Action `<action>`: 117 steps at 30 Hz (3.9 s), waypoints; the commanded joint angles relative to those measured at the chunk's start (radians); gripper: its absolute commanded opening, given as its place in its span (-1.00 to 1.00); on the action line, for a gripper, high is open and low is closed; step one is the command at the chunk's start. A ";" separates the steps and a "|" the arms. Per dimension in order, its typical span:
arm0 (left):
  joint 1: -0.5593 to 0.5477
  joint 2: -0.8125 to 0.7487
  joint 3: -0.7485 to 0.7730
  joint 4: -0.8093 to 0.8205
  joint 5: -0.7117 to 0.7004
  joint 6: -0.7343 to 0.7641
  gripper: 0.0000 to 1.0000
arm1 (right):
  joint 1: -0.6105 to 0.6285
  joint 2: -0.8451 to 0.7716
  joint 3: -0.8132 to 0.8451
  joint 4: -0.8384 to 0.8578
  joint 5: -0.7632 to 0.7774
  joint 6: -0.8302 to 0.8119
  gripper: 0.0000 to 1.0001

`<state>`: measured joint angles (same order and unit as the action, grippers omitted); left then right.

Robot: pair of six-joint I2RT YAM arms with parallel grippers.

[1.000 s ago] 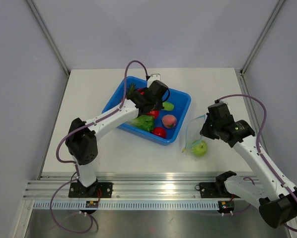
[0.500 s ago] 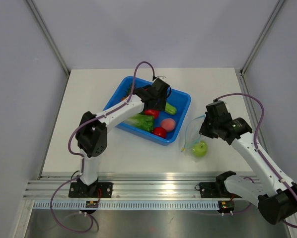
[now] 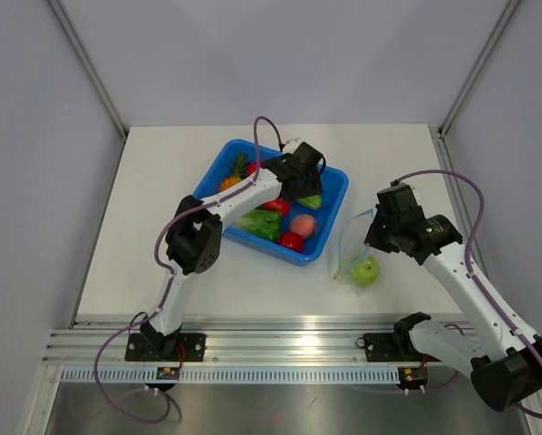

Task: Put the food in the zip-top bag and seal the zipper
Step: Pick up the fake vegetable from the bin, then place the fake vegetable in the zipper food storage bag.

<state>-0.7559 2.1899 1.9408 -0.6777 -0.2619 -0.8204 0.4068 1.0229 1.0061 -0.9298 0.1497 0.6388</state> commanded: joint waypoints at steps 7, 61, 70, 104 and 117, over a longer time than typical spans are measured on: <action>0.006 0.076 0.035 0.043 -0.074 -0.256 0.51 | 0.003 -0.047 0.023 -0.035 0.034 0.002 -1.00; -0.198 -0.713 -0.605 0.552 0.113 0.230 -1.00 | 0.001 -0.029 0.074 0.016 -0.042 -0.008 -1.00; -0.348 -0.661 -0.603 0.633 -0.052 0.359 -1.00 | 0.003 -0.001 0.095 0.054 -0.137 0.032 -1.00; -0.369 -0.631 -0.735 0.762 -0.022 0.460 -1.00 | 0.003 -0.069 -0.011 0.230 -0.236 0.229 -1.00; -0.369 -0.665 -0.749 0.715 0.061 0.507 -1.00 | 0.003 -0.073 -0.049 0.321 -0.240 0.263 -1.00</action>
<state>-1.1172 1.5726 1.2003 0.0002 -0.2512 -0.3351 0.4068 0.9676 0.9474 -0.7059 -0.0898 0.8753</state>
